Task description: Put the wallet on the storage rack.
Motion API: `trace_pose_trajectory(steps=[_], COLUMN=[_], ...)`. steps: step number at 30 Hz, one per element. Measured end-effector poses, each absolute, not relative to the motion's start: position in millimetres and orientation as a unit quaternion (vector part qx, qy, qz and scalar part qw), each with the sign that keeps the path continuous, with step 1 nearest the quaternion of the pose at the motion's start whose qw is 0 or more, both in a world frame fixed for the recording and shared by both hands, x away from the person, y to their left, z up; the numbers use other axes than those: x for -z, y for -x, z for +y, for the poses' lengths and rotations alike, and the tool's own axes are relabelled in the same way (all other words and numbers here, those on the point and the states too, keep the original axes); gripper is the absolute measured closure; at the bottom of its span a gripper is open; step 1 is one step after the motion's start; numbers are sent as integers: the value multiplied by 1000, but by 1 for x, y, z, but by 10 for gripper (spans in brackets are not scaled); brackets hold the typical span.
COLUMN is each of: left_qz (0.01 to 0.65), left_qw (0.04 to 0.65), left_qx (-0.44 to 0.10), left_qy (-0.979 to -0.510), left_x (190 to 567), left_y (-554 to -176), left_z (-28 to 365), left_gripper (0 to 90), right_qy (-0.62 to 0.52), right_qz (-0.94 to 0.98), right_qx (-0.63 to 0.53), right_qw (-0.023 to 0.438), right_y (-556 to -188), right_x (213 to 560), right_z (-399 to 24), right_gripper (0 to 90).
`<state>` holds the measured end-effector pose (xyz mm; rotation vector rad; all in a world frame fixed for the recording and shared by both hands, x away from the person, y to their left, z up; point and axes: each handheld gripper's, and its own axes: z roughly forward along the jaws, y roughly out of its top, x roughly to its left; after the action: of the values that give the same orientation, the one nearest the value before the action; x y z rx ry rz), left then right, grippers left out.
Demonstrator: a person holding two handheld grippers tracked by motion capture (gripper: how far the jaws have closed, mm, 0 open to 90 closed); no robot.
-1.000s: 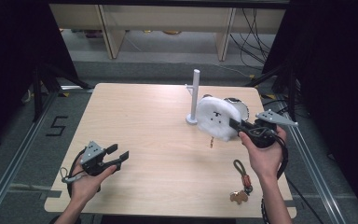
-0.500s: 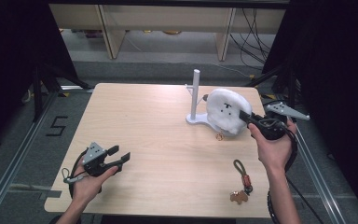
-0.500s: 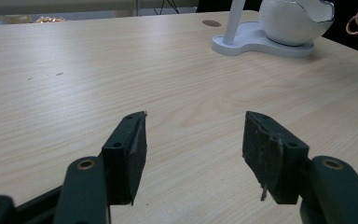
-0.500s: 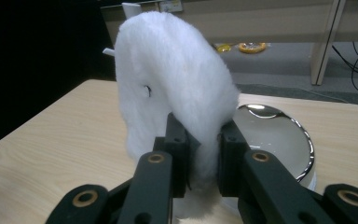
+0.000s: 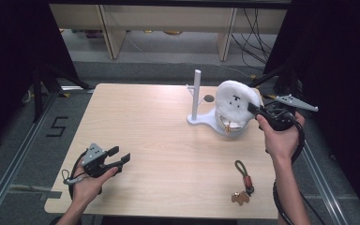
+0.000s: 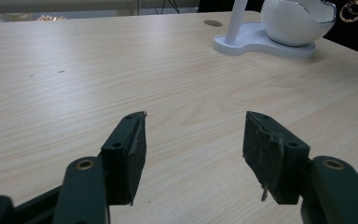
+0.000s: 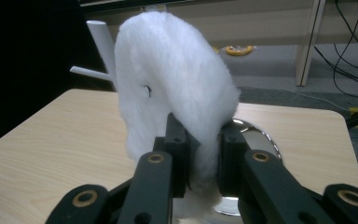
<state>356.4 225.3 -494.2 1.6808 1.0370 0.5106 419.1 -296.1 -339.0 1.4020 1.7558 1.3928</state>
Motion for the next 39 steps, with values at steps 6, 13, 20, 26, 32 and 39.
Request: trace_pose_trajectory(steps=[6,13,20,26,32,39], left_qz=[432,436,438,434,435,437], left_qw=[525,521,519,524,521,514], left_qx=[-210,-211,-210,-207,-205,-204], left_qy=[-703,-702,-704,-703,-705,-709], left_x=[496,496,497,499,501,502], left_y=[-357,-357,-357,-358,-358,-357], left_z=[226,226,226,226,225,223], left_gripper=[391,389,388,388,387,386], right_qy=[-508,-527,-538,-542,-545,-556], right_qz=[641,633,629,632,639,649], right_qx=[-513,-506,-503,-498,-486,-470], right_qw=[259,254,248,244,243,220], right_y=[-433,-454,-470,-476,-480,-483], right_x=[337,338,348,356,361,379], right_z=[-303,-309,-314,-318,-323,-327], right_gripper=[790,789,789,788,788,788])
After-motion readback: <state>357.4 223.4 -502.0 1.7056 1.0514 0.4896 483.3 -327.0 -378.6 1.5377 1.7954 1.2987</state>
